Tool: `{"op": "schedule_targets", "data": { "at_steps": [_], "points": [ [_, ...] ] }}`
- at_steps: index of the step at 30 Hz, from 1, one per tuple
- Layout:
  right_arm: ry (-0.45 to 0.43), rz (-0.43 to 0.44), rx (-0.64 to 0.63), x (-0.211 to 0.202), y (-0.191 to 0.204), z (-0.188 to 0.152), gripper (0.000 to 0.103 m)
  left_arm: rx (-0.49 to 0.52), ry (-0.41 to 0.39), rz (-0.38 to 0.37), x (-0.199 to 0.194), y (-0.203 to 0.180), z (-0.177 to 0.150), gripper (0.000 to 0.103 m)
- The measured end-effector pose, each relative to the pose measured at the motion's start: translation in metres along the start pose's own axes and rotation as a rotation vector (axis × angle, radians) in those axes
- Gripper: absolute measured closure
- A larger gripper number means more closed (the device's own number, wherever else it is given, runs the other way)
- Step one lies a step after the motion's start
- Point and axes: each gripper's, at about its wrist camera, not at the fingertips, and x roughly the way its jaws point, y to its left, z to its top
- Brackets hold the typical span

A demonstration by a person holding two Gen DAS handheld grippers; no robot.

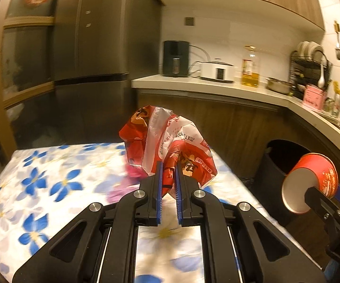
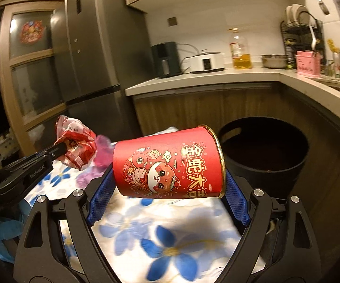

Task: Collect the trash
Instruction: 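Carry the red can and snack bag with both grippers over the black bin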

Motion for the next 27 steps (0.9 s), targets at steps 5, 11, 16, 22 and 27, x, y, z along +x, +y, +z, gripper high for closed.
{"op": "schedule_targets", "data": {
  "at_steps": [5, 11, 16, 22, 27],
  "points": [
    [-0.025, -0.066, 0.018, -0.002, -0.032, 0.009, 0.020, 0.048, -0.001, -0.062, 0.012, -0.040, 0.007, 0.094],
    [-0.059, -0.157, 0.036, 0.003, -0.074, 0.024, 0.020, 0.100, -0.013, -0.139, 0.025, -0.090, 0.016, 0.094],
    [-0.077, -0.215, 0.054, 0.010, -0.105, 0.035, 0.020, 0.120, -0.019, -0.210, 0.040, -0.127, 0.026, 0.094],
    [-0.087, -0.256, 0.078, 0.017, -0.134, 0.044, 0.020, 0.152, -0.027, -0.290, 0.058, -0.167, 0.029, 0.094],
    [-0.079, -0.278, 0.084, 0.025, -0.150, 0.046, 0.019, 0.157, 0.000, -0.323, 0.076, -0.184, 0.025, 0.094]
  ]
}}
